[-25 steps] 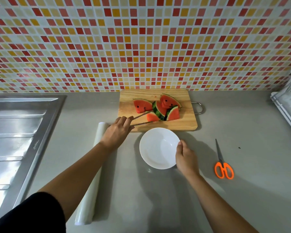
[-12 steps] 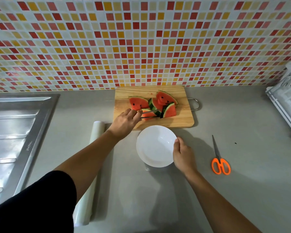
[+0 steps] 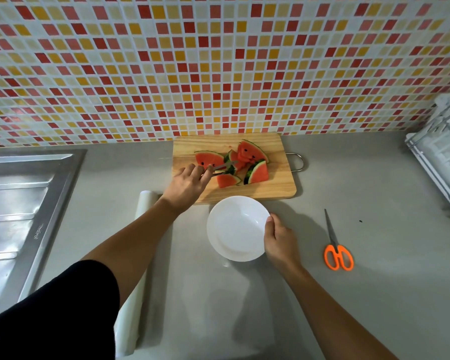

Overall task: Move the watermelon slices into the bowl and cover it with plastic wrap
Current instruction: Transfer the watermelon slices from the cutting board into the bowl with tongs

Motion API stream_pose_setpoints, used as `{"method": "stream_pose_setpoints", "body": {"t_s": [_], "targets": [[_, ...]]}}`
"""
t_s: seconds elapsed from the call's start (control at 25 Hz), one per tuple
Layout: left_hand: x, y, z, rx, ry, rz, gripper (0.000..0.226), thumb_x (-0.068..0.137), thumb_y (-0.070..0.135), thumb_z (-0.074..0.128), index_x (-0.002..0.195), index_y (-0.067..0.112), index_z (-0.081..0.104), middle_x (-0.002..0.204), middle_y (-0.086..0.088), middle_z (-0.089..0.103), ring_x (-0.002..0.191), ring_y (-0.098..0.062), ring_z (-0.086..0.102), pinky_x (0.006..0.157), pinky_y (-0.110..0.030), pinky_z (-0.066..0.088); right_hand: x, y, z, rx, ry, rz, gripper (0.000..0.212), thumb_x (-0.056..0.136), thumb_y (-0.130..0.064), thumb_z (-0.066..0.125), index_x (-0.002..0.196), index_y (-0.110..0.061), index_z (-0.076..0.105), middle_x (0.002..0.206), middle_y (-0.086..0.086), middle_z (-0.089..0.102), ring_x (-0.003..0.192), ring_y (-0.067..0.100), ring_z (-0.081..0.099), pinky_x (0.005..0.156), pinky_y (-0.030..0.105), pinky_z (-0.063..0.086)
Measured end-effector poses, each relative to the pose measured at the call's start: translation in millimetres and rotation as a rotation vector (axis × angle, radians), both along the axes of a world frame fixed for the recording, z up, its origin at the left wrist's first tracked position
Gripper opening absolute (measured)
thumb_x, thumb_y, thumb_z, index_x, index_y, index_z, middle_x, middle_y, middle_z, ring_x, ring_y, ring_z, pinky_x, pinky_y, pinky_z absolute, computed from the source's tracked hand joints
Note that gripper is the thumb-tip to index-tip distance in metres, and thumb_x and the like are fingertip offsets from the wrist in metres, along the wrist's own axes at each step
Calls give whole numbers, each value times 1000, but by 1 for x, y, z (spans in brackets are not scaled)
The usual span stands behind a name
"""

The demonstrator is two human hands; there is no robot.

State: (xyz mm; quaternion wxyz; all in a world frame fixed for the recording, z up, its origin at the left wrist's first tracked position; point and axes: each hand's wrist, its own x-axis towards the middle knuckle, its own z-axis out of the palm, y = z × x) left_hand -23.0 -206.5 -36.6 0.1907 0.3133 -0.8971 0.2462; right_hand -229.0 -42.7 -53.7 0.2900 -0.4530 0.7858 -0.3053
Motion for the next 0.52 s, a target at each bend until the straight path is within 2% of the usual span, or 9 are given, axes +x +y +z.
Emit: {"method": "stream_pose_setpoints", "body": {"t_s": [0.24, 0.52], "targets": [[2, -3, 5, 7, -2, -19, 40, 65, -7, 73, 104, -4, 67, 78, -17, 65, 62, -31, 62, 55, -36, 55, -1, 0, -2, -40, 13, -6, 30, 97, -29, 33, 108, -13, 56, 80, 1, 62, 76, 23, 59, 66, 27, 36], [15, 7, 14, 21, 23, -45, 37, 64, -8, 76, 100, -4, 69, 74, -17, 65, 59, -30, 60, 53, -34, 54, 0, -1, -1, 6, -24, -11, 33, 97, -32, 30, 116, -19, 53, 96, 6, 66, 89, 27, 58, 72, 29, 37]]}}
